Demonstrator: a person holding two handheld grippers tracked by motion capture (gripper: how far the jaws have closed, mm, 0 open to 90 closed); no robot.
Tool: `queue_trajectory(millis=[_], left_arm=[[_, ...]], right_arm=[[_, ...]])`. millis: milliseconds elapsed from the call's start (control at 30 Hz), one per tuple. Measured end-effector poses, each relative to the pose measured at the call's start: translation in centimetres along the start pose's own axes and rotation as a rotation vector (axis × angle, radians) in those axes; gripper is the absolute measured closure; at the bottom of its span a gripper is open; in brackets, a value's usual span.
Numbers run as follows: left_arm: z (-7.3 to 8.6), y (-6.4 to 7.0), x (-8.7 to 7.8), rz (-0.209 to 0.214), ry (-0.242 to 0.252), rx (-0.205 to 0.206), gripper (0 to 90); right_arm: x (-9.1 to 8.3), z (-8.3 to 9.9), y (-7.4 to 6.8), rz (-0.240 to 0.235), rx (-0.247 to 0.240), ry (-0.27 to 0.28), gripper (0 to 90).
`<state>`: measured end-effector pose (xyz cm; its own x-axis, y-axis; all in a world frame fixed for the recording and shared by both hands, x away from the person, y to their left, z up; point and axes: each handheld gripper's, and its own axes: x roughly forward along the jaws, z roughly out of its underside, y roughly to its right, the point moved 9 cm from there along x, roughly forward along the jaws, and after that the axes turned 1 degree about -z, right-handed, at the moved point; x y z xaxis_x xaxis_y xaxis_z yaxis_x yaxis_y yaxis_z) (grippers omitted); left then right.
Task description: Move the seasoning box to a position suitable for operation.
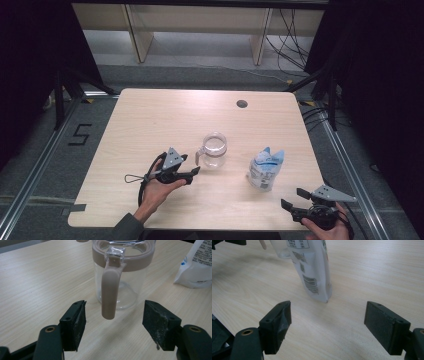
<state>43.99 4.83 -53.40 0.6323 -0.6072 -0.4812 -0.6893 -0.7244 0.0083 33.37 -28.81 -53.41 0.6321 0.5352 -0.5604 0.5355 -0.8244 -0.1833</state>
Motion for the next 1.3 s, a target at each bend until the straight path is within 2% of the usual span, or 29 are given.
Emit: queue_trajectory(millis=[200, 233, 300, 333, 367, 400, 433, 467, 500, 533, 600, 633, 733, 767, 800, 833, 933, 967, 1033, 1167, 1200, 1233, 1267, 1300], left_arm=[[-0.5, -0.2, 1.1, 0.005, 0.007, 0.014, 40.5], [-0.5, -0.3, 1.2, 0.001, 0.005, 0.021, 41.5], [-0.8, -0.3, 1.5, 0.012, 0.021, 0.019, 43.8], [-0.8, -0.4, 1.6, 0.01, 0.02, 0.018, 44.3], [-0.7, -0.4, 1.7, 0.016, 0.014, 0.026, 44.8], [-0.7, -0.5, 1.8, 0.008, 0.009, 0.039, 46.1], [-0.8, -0.5, 1.9, 0.009, 0.011, 0.034, 47.2], [-0.9, -0.5, 1.9, 0.016, 0.018, 0.03, 48.9], [-1.0, -0.5, 1.9, 0.015, 0.022, 0.027, 50.2], [-1.1, -0.5, 1.9, 0.015, 0.027, 0.032, 51.3], [-1.3, -0.3, 2.0, 0.021, 0.034, 0.042, 53.6], [-1.4, -0.3, 2.0, 0.022, 0.035, 0.053, 54.6], [-1.7, -0.1, 2.1, 0.033, 0.042, 0.066, 58.6], [-1.7, -0.1, 2.1, 0.029, 0.042, 0.066, 59.7], [-1.8, -0.1, 2.1, 0.03, 0.044, 0.069, 60.9], [-1.9, -0.1, 2.1, 0.033, 0.05, 0.066, 62.9], [-2.0, -0.2, 2.1, 0.031, 0.052, 0.072, 69.0], [-2.0, -0.3, 2.0, 0.04, 0.055, 0.065, 71.1], [-2.0, -0.3, 2.0, 0.045, 0.055, 0.074, 71.8], [-2.0, -0.2, 2.0, 0.057, 0.055, 0.088, 72.3], [-2.0, -0.1, 1.9, 0.059, 0.054, 0.086, 72.3], [-2.0, -0.1, 1.9, 0.058, 0.052, 0.085, 72.4], [-2.0, 0.0, 1.8, 0.065, 0.053, 0.081, 72.6], [-2.0, 0.0, 1.8, 0.065, 0.053, 0.081, 72.7]], right_arm=[[0.0, 0.0, -0.2, -0.01, 0.007, -0.001, 22.7], [0.0, 0.1, -0.4, -0.013, 0.032, -0.01, 22.7], [0.0, 0.2, -0.5, -0.018, 0.042, -0.021, 22.7], [0.1, 0.1, -0.1, -0.01, -0.007, -0.005, 22.7], [0.0, 0.1, -0.4, -0.018, 0.03, -0.013, 22.7], [0.0, 0.2, -0.5, -0.019, 0.044, -0.019, 22.7], [0.0, 0.2, -0.5, -0.017, 0.049, -0.021, 22.7], [0.2, 0.1, -0.2, -0.015, 0.009, -0.007, 22.7], [0.2, 0.1, -0.1, -0.017, 0.002, -0.007, 22.7], [0.3, 0.0, -0.3, -0.03, 0.007, 0.001, 22.8], [0.2, 0.1, -0.2, -0.018, 0.005, -0.012, 22.9], [0.1, 0.2, -0.5, -0.019, 0.039, -0.021, 22.9], [0.1, 0.2, -0.6, -0.023, 0.041, -0.022, 23.0], [0.2, 0.1, -0.3, -0.018, 0.011, -0.012, 23.0], [0.3, 0.1, -0.5, -0.029, 0.024, -0.004, 23.0], [0.1, 0.2, -0.6, -0.023, 0.043, -0.022, 23.1], [0.2, 0.2, -0.5, -0.025, 0.041, -0.022, 23.2], [0.3, 0.1, -0.6, -0.034, 0.043, -0.007, 23.2], [0.2, 0.2, -0.4, -0.021, 0.032, -0.017, 23.3], [0.3, 0.2, -0.6, -0.036, 0.054, -0.014, 23.4], [0.2, 0.3, -0.5, -0.025, 0.048, -0.026, 23.4], [0.3, 0.1, -0.5, -0.028, 0.038, -0.011, 23.4], [0.3, 0.1, -0.4, -0.032, 0.017, -0.016, 23.5], [0.3, 0.1, -0.4, -0.032, 0.017, -0.016, 23.5]])
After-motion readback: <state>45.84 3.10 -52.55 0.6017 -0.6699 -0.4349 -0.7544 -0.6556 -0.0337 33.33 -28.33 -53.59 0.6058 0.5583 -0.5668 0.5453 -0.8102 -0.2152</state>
